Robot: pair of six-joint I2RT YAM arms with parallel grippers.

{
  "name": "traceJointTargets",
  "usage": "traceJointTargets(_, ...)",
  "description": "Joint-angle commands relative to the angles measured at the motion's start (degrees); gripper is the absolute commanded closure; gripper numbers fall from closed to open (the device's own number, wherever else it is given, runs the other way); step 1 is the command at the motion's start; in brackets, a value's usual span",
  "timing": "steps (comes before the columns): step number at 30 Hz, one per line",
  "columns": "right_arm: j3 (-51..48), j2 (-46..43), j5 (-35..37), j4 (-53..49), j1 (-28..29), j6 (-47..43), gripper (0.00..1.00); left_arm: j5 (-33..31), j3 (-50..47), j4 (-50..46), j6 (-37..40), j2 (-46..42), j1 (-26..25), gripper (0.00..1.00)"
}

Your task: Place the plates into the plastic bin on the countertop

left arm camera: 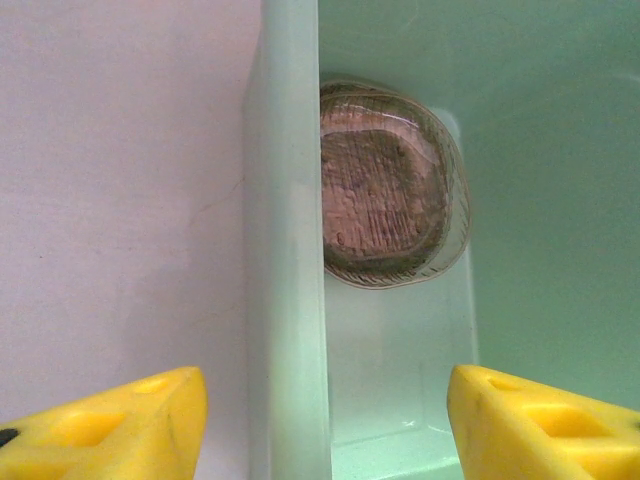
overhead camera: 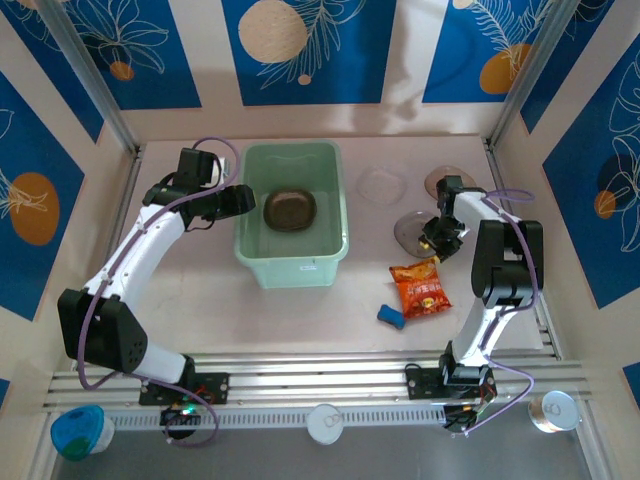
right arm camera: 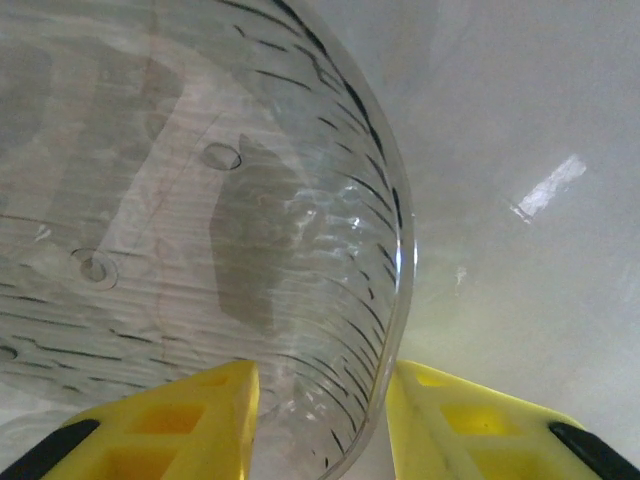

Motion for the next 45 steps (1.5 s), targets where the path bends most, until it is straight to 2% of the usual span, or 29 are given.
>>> traceJointTargets(1, 0.40, 0.61, 1.55, -1.54, 0.17, 1.22, 0.62, -1.02, 0.77, -1.24, -0.45, 0.06, 0.25, 0.35)
traceJointTargets(14, -1.12, 0.91, 2.56, 1.78, -0.20, 0.77, 0.68, -1.13, 0.33, -1.56, -0.67, -1.03, 0.11, 0.35)
traceJointTargets(15, -1.27, 1.03, 2.73, 2.02, -0.16, 0.63, 0.73, -1.20, 0.27, -1.60, -0.67, -1.21, 0.10, 0.35)
traceJointTargets(20, -1.73, 0.38, 3.96, 3.27, 0.07, 0.31, 0.76, -1.41, 0.15, -2.03, -0.85, -1.75, 0.01, 0.35)
traceJointTargets(24, -1.44, -0.28, 4.67, 3.99, 0.46, -0.47, 0.88, -1.68, 0.06, -2.21, -0.94, -1.92, -0.18, 0.35)
traceJointTargets(32, -0.68, -2.49, 6.14, 4.51, 1.18, 0.30, 0.92, -2.10, 0.15, -2.36, -1.20, -2.36, -0.61, 0.35)
traceJointTargets(36, -0.05, -4.76, 7.58, 4.61, 1.40, 0.24, 1.00, -2.29, -0.29, -2.47, -1.20, -2.80, -0.70, 0.35)
traceJointTargets(45, 4.12, -8.16, 8.18, 3.02, 1.76, 0.99, 1.00, -2.21, -1.38, -0.85, -2.03, -3.67, -1.05, 0.35)
